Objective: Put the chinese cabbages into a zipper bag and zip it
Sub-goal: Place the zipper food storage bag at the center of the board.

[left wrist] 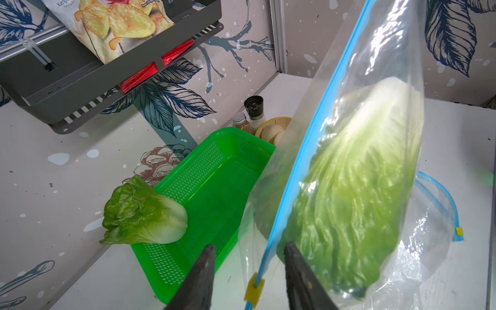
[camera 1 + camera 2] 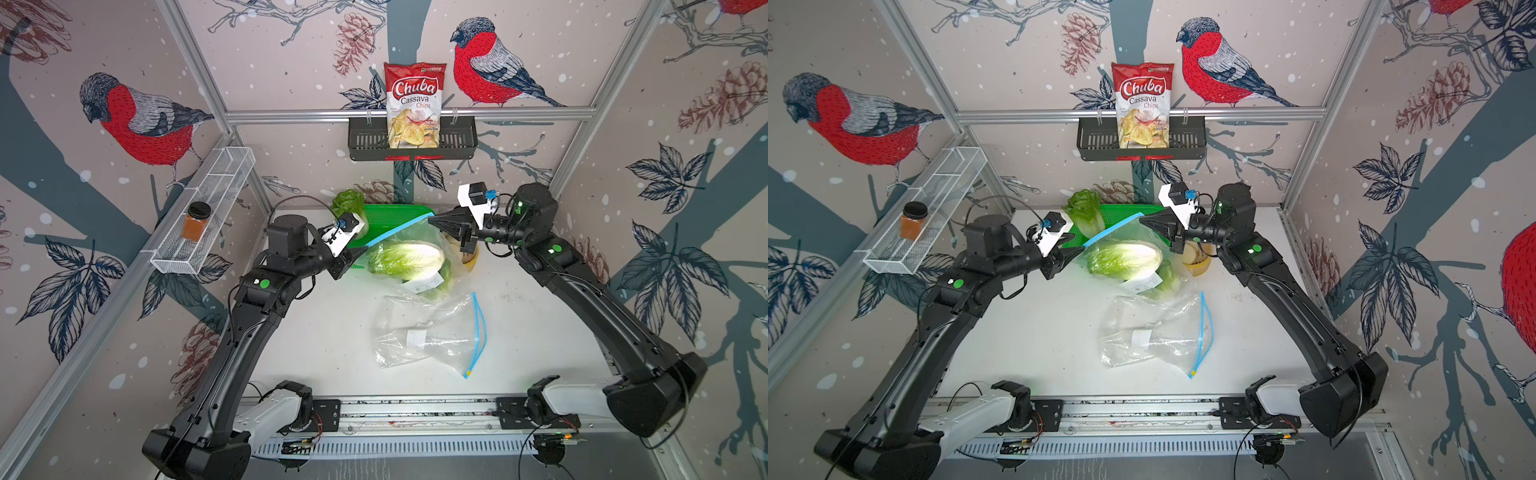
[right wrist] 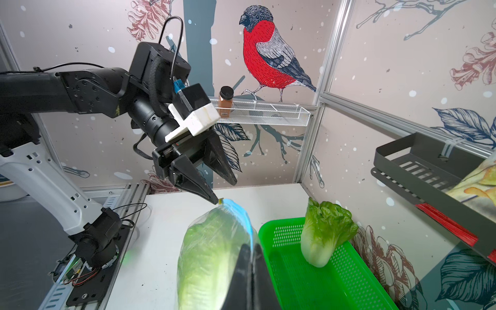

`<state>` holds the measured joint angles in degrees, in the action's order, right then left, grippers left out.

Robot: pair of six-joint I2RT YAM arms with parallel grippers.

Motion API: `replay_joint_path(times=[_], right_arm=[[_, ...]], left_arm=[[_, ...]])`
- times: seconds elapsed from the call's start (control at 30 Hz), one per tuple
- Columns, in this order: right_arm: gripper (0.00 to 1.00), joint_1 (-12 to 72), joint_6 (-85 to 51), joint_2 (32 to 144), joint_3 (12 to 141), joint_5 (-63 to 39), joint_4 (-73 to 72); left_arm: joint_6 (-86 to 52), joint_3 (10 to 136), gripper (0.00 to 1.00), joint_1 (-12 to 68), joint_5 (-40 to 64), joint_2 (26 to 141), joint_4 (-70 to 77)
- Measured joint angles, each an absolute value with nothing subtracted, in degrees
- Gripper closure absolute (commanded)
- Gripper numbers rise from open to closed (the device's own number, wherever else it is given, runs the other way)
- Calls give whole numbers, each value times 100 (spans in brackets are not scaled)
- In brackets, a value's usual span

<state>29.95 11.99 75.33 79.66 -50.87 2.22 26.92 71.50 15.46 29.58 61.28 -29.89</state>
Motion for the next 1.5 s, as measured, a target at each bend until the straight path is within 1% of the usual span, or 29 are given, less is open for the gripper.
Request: replay_joint_path(times=[0.03,0.3,0.47,0.53,0.67,1.0,1.07,1.1,1.23,1.37,1.5], right_arm=[[100,2995,1199,7511,7964,-5103,222],[100,2961,1138,7347,7926,-5203,213],[100,2939,1057,7330,7926,-5234,213],[100,2932,1055,7321,7926,-5251,211],[100,2921,1052,7321,7926,-5273,196],[100,2884,1009,7321,7915,-5334,130],[100,2877,1007,7321,7915,-5354,117],[100,2875,991,7321,7907,-5356,86],[100,2864,908,7319,7905,-5380,47],[100,2845,906,7319,7894,-5380,45],[100,2812,902,7325,7883,-5380,43]], left_arm=[[2692,7150,63,1546,2993,6136,-3017],[2698,7072,72,1546,3197,6141,-3065],[2700,7054,73,1546,3236,6180,-3070],[2700,7074,76,1546,3242,6222,-3070],[2703,7105,74,1546,3275,6248,-3070],[2705,7096,76,1546,3271,6313,-3072],[2724,7094,78,1546,3269,6333,-3072],[2724,7094,80,1546,3269,6344,-3070],[2740,7111,82,1546,3269,6410,-3072],[2744,7120,89,1546,3271,6427,-3074],[2744,7122,90,1546,3264,6427,-3074]])
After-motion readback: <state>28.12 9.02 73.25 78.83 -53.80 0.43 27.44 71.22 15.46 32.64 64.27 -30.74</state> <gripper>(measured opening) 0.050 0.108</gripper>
